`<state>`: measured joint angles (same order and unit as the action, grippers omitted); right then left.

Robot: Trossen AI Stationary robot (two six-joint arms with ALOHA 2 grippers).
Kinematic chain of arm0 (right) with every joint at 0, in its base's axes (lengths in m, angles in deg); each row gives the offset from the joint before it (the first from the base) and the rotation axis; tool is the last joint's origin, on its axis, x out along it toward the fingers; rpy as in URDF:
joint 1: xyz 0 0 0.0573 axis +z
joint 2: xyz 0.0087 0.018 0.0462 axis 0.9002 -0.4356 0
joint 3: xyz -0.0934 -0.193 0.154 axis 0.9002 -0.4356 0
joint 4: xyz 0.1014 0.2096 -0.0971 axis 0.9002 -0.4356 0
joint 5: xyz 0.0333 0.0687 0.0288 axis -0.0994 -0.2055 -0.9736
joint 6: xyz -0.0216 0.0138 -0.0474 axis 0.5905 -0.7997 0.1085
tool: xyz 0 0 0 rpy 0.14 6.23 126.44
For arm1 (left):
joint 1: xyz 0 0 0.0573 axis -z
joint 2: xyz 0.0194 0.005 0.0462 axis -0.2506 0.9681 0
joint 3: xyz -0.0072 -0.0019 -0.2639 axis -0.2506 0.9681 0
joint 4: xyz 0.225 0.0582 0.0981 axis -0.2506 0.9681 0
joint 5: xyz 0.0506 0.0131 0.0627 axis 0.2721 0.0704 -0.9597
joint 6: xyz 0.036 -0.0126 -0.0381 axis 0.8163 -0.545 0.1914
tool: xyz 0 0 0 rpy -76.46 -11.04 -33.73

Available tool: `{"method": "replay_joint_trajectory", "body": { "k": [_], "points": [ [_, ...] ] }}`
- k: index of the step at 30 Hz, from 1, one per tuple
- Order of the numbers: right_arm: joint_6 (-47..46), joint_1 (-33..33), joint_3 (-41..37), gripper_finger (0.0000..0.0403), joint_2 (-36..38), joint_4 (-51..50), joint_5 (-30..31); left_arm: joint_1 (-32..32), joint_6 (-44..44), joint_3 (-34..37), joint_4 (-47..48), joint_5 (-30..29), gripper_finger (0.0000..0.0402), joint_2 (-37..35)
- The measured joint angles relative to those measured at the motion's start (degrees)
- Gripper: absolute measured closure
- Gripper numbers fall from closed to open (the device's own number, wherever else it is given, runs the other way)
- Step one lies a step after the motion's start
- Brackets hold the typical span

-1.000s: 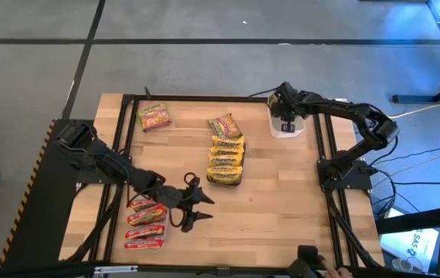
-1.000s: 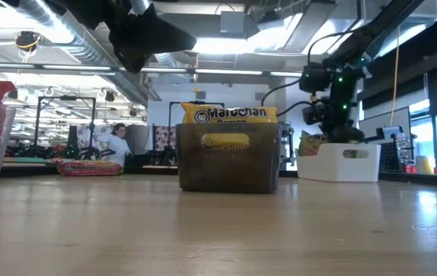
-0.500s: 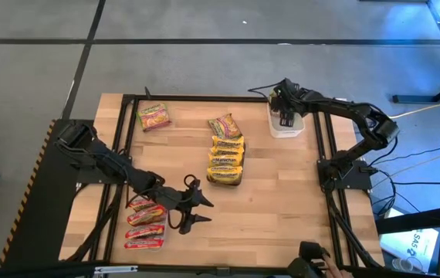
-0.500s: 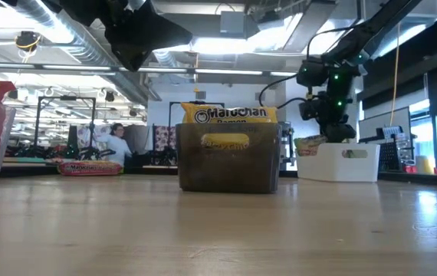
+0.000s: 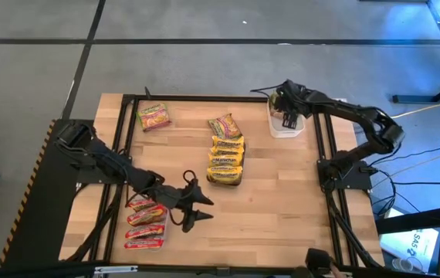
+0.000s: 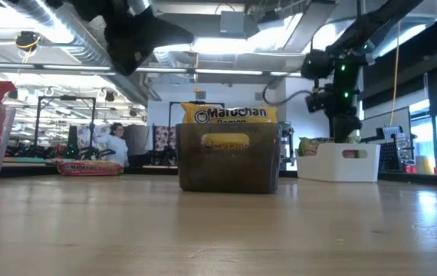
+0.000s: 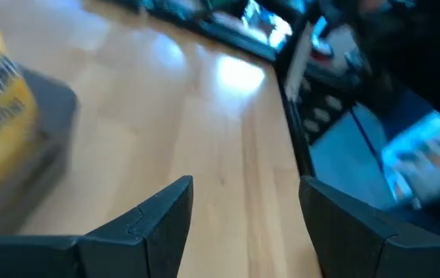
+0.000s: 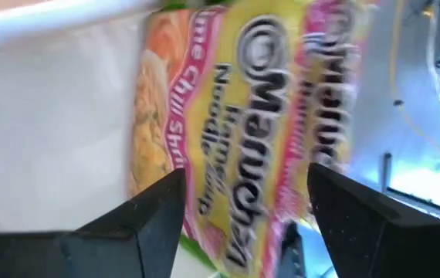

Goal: Sort Maruchan noodles
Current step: Put the green noodle pack into the white bin

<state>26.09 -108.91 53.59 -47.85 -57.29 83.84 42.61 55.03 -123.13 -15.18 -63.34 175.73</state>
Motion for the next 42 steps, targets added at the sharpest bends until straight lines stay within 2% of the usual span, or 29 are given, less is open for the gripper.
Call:
{"method": "replay_joint_trajectory", "body": {
  "k": [2,6,11,19,22,25,30,37,42],
  "points": [
    [-1.54,1.32,0.00,0.0155,2.72,-0.53,0.54,-0.35,-0.22,-0.38,-0.14,-2.50,0.0170,-0.28],
    [-4.57,4.23,0.02,0.0155,8.79,-2.30,0.76,-2.15,-0.24,-2.06,6.06,-4.79,0.0170,-2.98],
    [-11.32,8.32,0.02,0.0155,16.01,-3.49,-0.49,-6.31,-3.08,-5.42,23.07,-8.83,0.0170,-6.94],
    [-28.53,19.00,0.00,0.0155,23.59,-4.89,-18.98,-17.73,-13.33,-12.65,58.04,-12.76,0.0170,-9.48],
    [-31.79,24.76,0.00,0.0155,23.82,-4.95,-21.51,-23.97,-14.98,-13.02,67.39,-12.54,0.0170,-9.43],
    [-33.91,30.94,0.00,0.0155,23.67,-4.89,-19.98,-30.70,-16.65,-13.02,73.95,-11.87,0.0170,-9.43],
    [-36.32,39.73,-0.11,0.0155,23.06,-3.83,-12.16,-43.35,-14.63,-13.02,79.59,-10.77,0.0170,-9.15],
    [-38.76,48.19,-0.13,0.0155,21.97,-1.92,-5.52,-60.61,-5.79,-11.27,77.85,-9.83,0.0170,-7.01],
    [-39.97,52.08,-2.32,0.0155,21.36,2.93,-2.16,-67.83,-0.72,-11.21,76.22,-10.43,0.0173,-2.43]
  ]
}}
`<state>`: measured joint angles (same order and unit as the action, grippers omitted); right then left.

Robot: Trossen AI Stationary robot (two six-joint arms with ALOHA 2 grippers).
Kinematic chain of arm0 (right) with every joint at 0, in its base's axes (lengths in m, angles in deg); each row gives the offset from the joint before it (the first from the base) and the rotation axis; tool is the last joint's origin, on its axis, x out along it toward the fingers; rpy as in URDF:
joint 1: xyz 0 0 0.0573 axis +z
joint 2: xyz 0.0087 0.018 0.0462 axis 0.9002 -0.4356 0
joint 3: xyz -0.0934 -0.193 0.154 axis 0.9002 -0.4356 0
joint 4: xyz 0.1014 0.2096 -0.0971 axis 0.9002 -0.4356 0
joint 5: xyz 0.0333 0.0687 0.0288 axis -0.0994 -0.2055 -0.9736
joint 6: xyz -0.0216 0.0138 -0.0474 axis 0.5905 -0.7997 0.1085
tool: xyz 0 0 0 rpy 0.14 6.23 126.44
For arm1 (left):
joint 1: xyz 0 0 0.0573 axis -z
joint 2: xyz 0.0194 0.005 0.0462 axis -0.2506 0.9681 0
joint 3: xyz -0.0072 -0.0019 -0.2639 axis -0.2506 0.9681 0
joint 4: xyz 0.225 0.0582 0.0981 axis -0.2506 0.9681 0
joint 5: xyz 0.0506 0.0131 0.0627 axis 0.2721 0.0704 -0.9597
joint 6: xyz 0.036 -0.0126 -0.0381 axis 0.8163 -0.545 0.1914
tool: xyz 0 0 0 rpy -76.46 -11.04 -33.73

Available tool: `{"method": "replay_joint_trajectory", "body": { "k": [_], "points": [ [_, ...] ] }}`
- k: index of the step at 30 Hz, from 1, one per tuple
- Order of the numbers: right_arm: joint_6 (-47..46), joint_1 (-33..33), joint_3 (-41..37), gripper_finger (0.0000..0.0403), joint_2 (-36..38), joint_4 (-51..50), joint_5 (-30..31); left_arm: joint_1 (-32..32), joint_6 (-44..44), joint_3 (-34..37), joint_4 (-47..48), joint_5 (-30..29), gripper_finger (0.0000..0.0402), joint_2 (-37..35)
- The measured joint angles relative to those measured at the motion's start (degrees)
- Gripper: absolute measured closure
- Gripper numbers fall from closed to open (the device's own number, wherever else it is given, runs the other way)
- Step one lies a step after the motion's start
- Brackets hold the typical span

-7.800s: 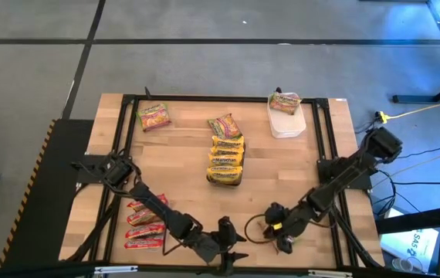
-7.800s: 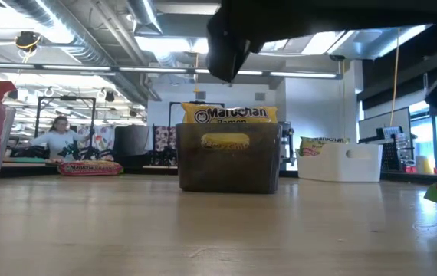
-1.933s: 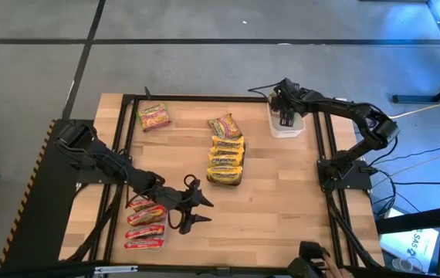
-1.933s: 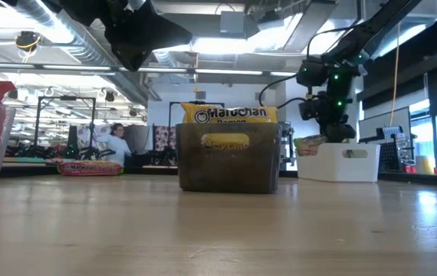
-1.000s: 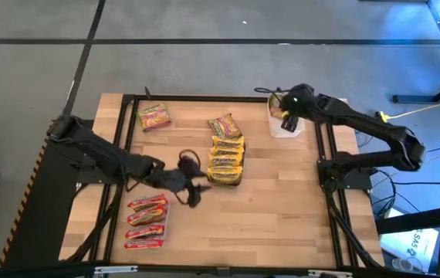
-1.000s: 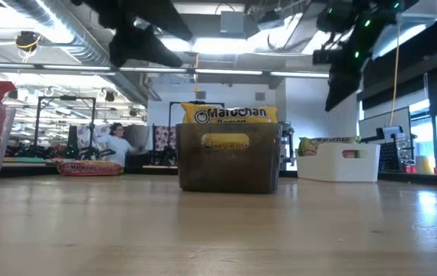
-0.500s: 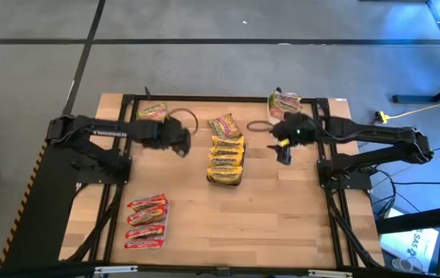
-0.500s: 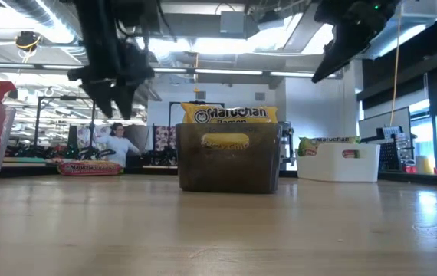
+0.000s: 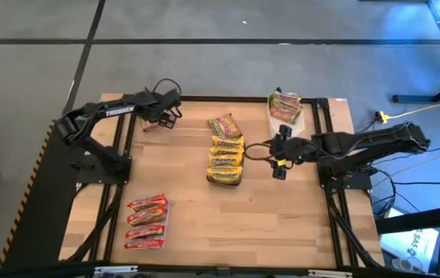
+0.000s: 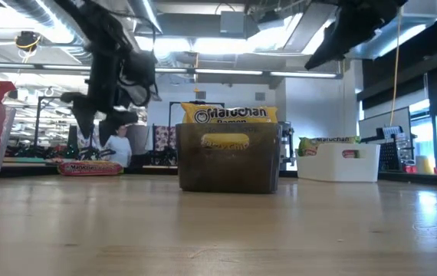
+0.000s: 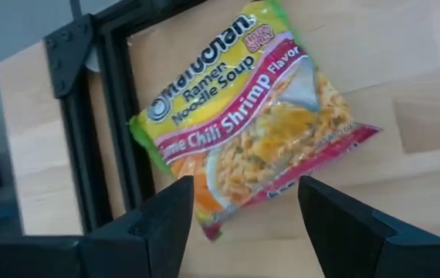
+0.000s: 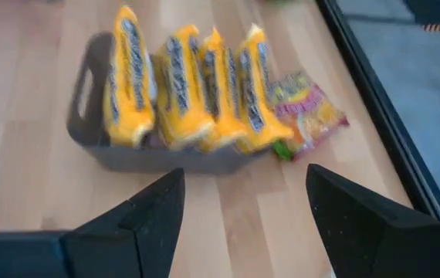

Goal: Sort Maruchan noodles
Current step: Put the green noodle pack into the white bin

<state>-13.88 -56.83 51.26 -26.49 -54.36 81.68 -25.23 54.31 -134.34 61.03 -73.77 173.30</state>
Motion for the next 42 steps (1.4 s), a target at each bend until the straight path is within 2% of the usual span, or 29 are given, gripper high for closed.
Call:
{"method": "replay_joint_trajectory", "body": {
  "k": [4,9,18,20,29,34,38,42],
  "points": [
    [-0.61,0.72,-3.92,0.0155,-0.08,4.56,-0.18,-2.50,1.44,0.01,-1.13,-0.50,0.0202,3.53],
    [-2.22,0.54,-8.30,0.0155,-0.07,10.11,-1.95,-4.21,1.42,0.04,-0.56,-3.99,0.0249,7.90],
    [-3.41,0.55,-10.31,0.0155,-0.06,13.28,-5.71,-3.63,4.58,-0.16,-2.19,-2.16,0.0259,12.61],
    [-3.40,0.55,-10.31,0.0155,-0.06,13.39,-5.71,-1.60,4.67,-0.03,-1.79,-1.24,0.0259,12.06],
    [-3.26,0.55,-10.31,0.0155,-0.06,13.53,-5.73,10.50,3.53,-0.07,-1.84,12.85,0.0259,9.27],
    [-3.34,0.55,-10.30,0.0155,-0.06,13.45,-6.12,17.94,1.35,-0.13,-1.71,16.19,0.0259,9.23],
    [-3.65,0.55,-10.31,0.0155,-0.06,13.49,-10.31,24.15,-2.62,-0.11,-1.73,19.64,0.0259,9.26],
    [-4.00,0.60,-10.29,0.0155,-0.06,13.50,-10.24,30.73,-6.48,-0.11,-1.77,21.54,0.0259,9.26]
  ]
}}
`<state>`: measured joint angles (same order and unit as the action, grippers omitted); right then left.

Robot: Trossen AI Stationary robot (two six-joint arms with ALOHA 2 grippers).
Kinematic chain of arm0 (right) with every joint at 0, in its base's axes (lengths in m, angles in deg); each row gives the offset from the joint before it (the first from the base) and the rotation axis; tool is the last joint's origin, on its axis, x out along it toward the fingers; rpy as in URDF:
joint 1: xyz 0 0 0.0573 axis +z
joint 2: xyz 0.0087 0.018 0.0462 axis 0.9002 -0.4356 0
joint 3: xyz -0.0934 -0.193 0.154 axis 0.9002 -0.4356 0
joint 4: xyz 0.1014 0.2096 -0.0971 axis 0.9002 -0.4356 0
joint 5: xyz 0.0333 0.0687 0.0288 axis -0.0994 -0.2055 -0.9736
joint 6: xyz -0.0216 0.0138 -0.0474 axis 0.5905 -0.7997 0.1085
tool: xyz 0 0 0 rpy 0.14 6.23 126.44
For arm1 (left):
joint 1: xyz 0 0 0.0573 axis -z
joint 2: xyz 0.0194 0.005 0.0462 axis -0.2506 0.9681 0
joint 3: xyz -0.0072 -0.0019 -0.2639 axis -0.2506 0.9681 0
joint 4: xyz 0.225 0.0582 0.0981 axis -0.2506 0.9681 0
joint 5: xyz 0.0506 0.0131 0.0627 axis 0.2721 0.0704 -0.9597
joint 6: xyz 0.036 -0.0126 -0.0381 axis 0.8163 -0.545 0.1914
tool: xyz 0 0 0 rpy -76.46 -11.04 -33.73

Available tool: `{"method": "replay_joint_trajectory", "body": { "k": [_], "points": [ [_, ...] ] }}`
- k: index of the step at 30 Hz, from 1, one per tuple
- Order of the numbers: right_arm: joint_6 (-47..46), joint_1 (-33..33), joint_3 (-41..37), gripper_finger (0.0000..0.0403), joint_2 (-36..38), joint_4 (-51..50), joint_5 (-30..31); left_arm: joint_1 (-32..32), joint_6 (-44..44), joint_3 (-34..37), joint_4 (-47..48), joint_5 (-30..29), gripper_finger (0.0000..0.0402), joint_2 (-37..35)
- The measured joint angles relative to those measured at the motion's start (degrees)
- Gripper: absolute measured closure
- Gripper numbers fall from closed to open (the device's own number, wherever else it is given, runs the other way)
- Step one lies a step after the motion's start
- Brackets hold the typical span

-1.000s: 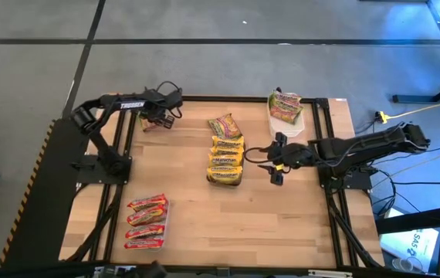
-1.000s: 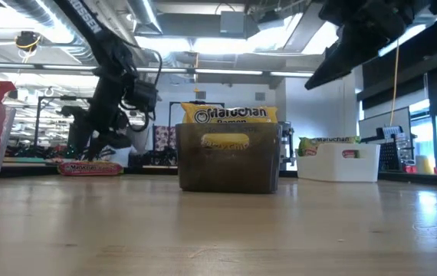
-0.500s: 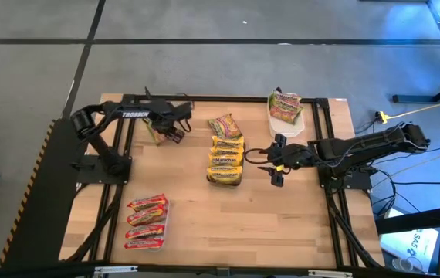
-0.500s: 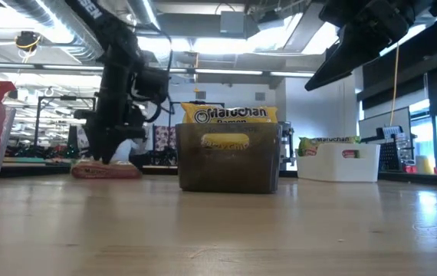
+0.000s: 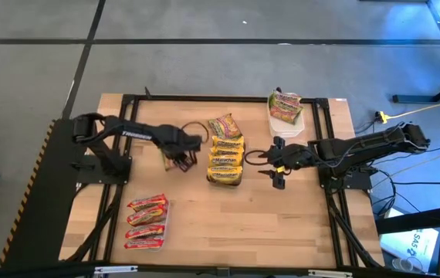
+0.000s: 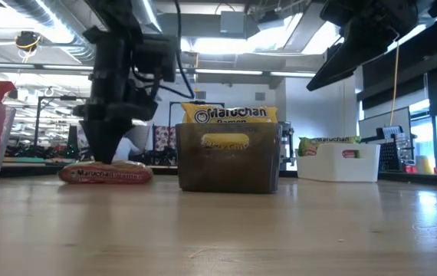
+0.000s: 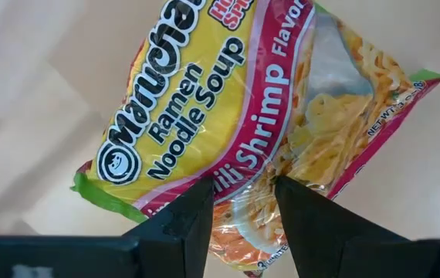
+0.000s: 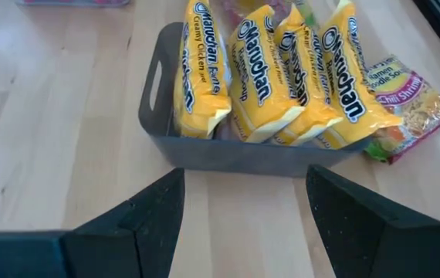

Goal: Sort Maruchan noodles
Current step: Put the green noodle pack into the white bin

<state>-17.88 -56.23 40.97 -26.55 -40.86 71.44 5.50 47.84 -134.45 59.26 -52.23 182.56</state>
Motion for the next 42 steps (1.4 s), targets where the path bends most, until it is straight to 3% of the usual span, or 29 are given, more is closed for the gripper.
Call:
{"method": "replay_joint_trajectory", "body": {
  "k": [10,17,24,29,35,42],
  "points": [
    [-1.32,0.00,0.00,0.0155,0.00,-0.05,-6.57,13.36,-6.47,0.07,-3.62,1.50,0.0259,0.04],
    [-2.34,0.00,0.00,0.0155,0.00,-0.04,-7.83,20.19,-6.60,-0.02,-11.75,3.66,0.0259,0.10],
    [-3.94,0.53,0.00,0.0155,0.00,-0.56,-9.46,27.09,-9.11,-3.31,-13.19,3.74,0.0259,0.59],
    [-9.62,6.39,0.02,0.0155,0.02,0.49,-8.93,30.08,-8.83,-5.80,-15.95,2.17,0.0259,2.67],
    [-15.09,16.12,0.04,0.0155,0.02,0.19,-0.91,32.30,-9.16,-10.12,-16.02,1.65,0.0259,8.56],
    [-21.46,26.77,0.09,0.0155,-0.96,2.13,6.40,36.23,-8.43,-20.21,-16.39,0.08,0.0259,15.99]
  ]
}}
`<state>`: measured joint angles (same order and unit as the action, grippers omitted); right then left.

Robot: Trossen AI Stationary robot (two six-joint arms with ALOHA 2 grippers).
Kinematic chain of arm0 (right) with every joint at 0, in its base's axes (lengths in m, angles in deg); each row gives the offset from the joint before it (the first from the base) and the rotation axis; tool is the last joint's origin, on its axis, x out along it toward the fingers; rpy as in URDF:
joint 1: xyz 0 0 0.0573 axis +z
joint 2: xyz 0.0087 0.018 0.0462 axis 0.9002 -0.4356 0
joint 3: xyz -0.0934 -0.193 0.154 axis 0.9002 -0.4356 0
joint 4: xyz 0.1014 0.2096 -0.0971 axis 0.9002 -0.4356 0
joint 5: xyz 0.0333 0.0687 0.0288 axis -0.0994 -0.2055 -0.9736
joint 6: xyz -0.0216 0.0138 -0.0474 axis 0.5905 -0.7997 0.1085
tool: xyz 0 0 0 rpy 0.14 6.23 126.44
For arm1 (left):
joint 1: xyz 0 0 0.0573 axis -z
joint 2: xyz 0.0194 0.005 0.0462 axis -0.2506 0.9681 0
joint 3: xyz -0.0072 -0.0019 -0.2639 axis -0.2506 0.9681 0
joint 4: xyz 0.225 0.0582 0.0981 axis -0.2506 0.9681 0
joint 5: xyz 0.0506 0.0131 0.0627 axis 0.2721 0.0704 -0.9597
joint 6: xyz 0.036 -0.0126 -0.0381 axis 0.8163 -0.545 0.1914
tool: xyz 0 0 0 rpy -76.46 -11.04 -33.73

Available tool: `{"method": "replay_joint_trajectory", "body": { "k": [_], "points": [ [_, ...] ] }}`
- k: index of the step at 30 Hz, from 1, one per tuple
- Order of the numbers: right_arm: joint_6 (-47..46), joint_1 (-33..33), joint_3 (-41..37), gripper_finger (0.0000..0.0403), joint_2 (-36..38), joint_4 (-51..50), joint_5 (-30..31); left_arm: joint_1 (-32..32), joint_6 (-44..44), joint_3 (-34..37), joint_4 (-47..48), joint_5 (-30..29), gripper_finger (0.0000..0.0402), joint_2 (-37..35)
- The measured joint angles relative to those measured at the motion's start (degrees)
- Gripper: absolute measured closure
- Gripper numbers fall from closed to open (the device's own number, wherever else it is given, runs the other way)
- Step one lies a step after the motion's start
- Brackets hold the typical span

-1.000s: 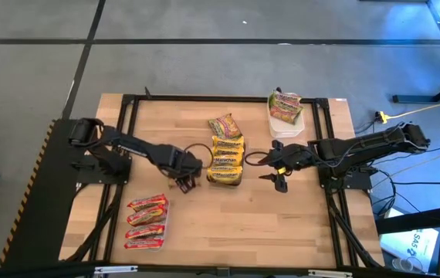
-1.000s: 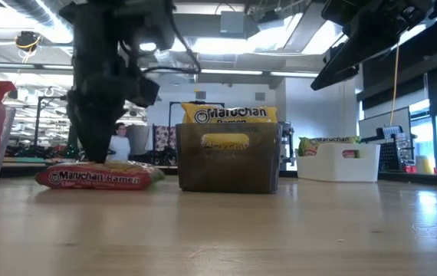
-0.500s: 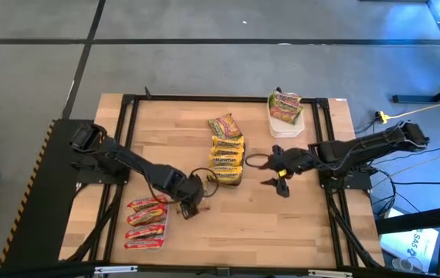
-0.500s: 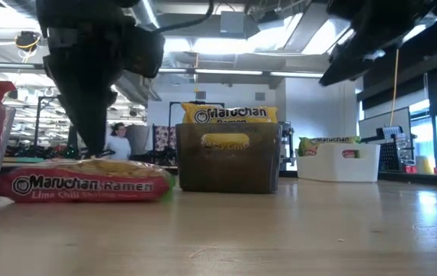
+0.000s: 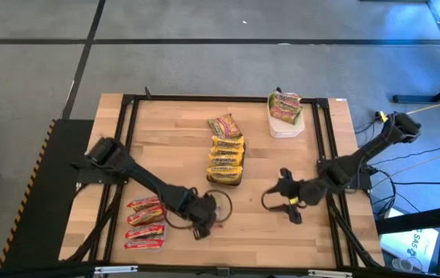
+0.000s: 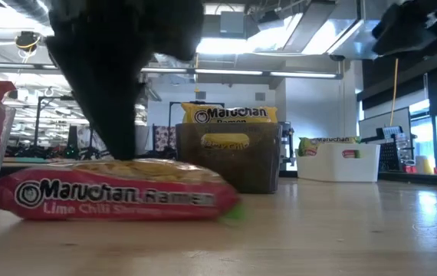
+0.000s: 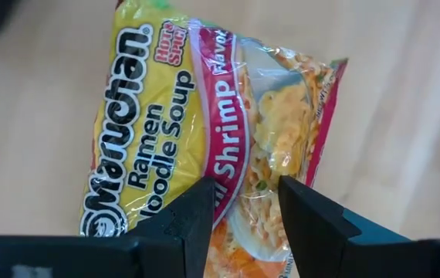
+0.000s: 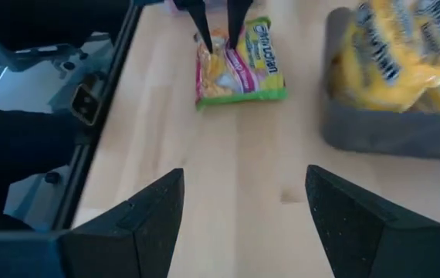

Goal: Sort Maruchan noodles
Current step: Put the green noodle pack into the white bin

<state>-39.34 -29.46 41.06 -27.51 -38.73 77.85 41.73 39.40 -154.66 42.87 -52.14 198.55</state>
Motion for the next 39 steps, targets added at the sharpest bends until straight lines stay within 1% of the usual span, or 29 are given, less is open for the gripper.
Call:
{"method": "replay_joint_trajectory", "body": {
  "k": [4,9,12,16,18,20,25,28,32,36,39],
  "points": [
    [-2.31,4.79,0.00,0.0155,-3.20,3.40,2.25,2.09,1.17,-5.30,-2.92,-1.93,0.0259,5.27],
    [-3.80,8.46,0.00,0.0155,-9.02,10.48,2.67,3.59,1.79,-12.01,-6.73,-3.72,0.0259,11.40],
    [-4.97,9.42,0.00,0.0155,-12.46,15.21,2.14,4.62,3.64,-17.03,-7.03,-7.65,0.0259,14.12],
    [-5.55,9.48,-0.02,0.0153,-15.87,20.26,1.14,5.82,5.96,-21.68,-5.75,-12.54,0.0259,14.81],
    [-5.71,8.51,-0.02,0.0143,-16.80,23.29,0.44,6.97,6.04,-23.63,-5.78,-15.90,0.0259,14.37],
    [-7.15,7.42,-0.02,0.0125,-17.16,25.61,-0.75,8.52,6.02,-25.18,-6.22,-18.78,0.0259,14.03],
    [-8.60,5.33,-0.02,0.0072,-18.74,29.37,-1.21,13.23,1.91,-24.55,-6.49,-25.03,0.0259,14.31],
    [-9.37,4.12,0.00,0.0053,-20.39,31.08,-0.91,15.09,-1.49,-23.08,-8.82,-27.44,0.0259,14.42],
    [-10.17,1.01,0.00,0.0049,-23.19,33.91,-2.37,16.60,-2.98,-20.03,-14.56,-28.01,0.0259,14.44],
    [-11.39,-1.67,0.06,0.0055,-26.50,36.11,-4.93,17.48,-4.38,-16.31,-19.04,-28.86,0.0259,14.44],
    [-11.62,-3.48,1.40,0.0059,-28.77,35.94,-6.28,17.40,-5.69,-13.28,-21.40,-29.05,0.0259,14.46]
  ]
}}
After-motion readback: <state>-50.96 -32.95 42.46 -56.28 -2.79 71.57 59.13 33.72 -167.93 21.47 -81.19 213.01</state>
